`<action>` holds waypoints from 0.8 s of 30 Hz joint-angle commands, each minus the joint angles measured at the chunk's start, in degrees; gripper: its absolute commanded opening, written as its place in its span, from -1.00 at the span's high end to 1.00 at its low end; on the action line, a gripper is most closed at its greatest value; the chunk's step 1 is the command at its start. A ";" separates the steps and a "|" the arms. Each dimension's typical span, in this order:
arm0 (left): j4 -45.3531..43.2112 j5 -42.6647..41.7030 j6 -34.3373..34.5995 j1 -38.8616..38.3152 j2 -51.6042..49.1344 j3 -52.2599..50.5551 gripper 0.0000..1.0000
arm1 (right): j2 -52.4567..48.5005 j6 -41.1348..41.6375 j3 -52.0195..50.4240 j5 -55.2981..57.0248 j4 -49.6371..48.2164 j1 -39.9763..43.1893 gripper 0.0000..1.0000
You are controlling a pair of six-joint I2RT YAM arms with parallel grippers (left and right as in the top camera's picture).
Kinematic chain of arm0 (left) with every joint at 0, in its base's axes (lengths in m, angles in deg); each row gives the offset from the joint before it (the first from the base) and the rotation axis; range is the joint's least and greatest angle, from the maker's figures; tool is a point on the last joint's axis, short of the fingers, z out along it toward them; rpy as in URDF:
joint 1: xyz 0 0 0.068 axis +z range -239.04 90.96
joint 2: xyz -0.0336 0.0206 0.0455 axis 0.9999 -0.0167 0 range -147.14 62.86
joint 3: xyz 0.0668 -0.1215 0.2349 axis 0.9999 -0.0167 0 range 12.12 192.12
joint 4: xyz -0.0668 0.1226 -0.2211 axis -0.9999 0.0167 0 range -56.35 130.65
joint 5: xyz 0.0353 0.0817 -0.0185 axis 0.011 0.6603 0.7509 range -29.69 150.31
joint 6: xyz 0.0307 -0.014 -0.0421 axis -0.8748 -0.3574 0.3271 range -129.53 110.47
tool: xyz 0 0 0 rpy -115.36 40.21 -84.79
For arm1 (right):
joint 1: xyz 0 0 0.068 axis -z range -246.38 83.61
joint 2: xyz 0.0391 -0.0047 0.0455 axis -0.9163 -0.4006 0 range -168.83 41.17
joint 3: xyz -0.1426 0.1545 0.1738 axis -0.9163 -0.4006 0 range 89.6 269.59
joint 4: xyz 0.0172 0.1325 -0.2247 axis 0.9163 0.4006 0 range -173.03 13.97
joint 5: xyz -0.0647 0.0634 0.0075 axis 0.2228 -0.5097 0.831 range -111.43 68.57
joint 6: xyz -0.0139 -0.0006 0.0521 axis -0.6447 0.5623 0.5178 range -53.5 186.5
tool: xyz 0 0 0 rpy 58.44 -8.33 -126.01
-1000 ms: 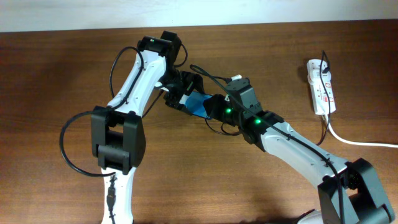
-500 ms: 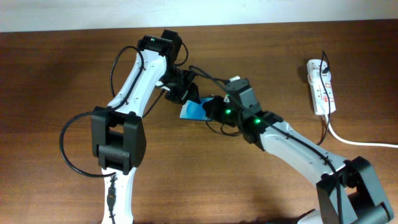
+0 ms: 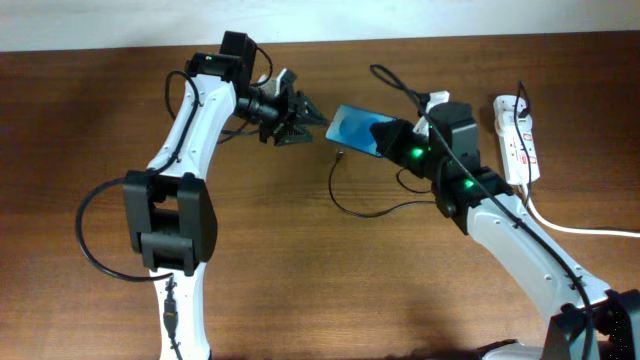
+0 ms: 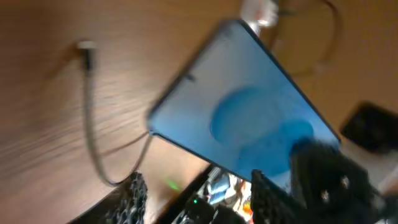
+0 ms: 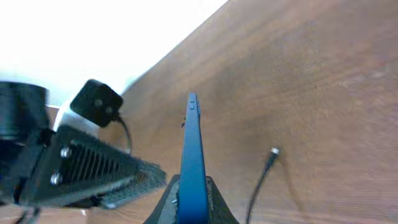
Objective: Plug charger to phone and switch on socket
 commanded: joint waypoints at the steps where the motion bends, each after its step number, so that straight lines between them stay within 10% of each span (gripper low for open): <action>1: 0.09 -14.99 -16.26 0.00 -0.07 0.33 -0.26 | 1.79 4.72 0.79 -2.05 -4.83 0.00 0.92; 15: -3.10 -24.96 -18.91 0.02 -0.07 0.33 -0.78 | 1.79 21.03 0.79 2.97 -10.97 -0.04 0.92; 24: -21.44 -18.18 5.09 0.63 -0.07 0.33 -0.77 | 2.08 21.11 2.19 6.19 -13.22 3.41 0.92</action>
